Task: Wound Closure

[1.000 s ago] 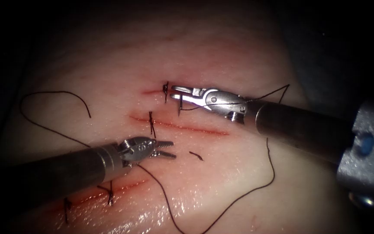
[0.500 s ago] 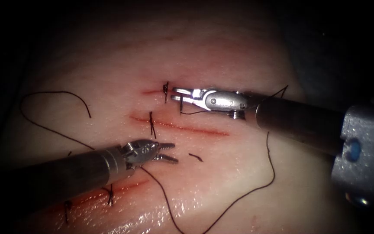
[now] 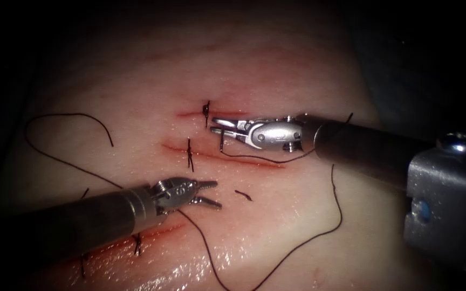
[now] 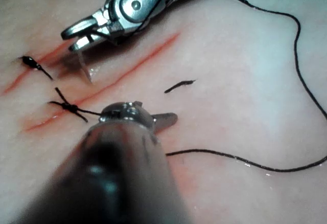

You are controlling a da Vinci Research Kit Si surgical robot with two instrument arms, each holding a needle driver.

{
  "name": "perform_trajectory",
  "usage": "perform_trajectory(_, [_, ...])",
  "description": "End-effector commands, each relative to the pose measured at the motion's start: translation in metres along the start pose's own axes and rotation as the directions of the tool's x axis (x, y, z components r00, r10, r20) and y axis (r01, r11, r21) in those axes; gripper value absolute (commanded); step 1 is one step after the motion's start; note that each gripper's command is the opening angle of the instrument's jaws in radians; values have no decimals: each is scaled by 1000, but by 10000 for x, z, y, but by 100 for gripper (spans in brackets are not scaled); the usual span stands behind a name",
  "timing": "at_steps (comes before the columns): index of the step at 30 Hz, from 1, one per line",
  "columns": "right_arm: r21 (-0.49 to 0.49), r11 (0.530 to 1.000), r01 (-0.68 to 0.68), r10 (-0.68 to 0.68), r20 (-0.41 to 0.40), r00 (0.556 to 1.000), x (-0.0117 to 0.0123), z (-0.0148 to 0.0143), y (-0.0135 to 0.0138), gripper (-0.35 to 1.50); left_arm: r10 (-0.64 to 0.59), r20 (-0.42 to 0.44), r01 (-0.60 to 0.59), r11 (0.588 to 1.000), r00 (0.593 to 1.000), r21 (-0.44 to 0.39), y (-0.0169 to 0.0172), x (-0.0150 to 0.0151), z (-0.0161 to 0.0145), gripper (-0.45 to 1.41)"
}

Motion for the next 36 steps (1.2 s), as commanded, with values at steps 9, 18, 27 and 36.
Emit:
perform_trajectory(9, [20, 986, 163, -163, 3, 987, -14, 3, -15, -35, 2, 1, -2, 1000, 1000, 1, 0, -1, 4, 29])
perform_trajectory(18, [54, 962, 267, -267, -2, 964, -34, -4, -50, -35, -11, 2, 11, 1000, 1000, -7, 1, -7, -7, 27])
perform_trajectory(27, [75, 980, 184, -187, 42, 981, -56, -13, -79, -35, -18, 2, 18, 1000, 1000, -8, 1, -6, -8, 25])
perform_trajectory(36, [61, 987, 147, -152, 101, 983, -57, -18, -71, -35, -21, 2, 21, 1000, 1000, -6, -1, -4, -5, 25])
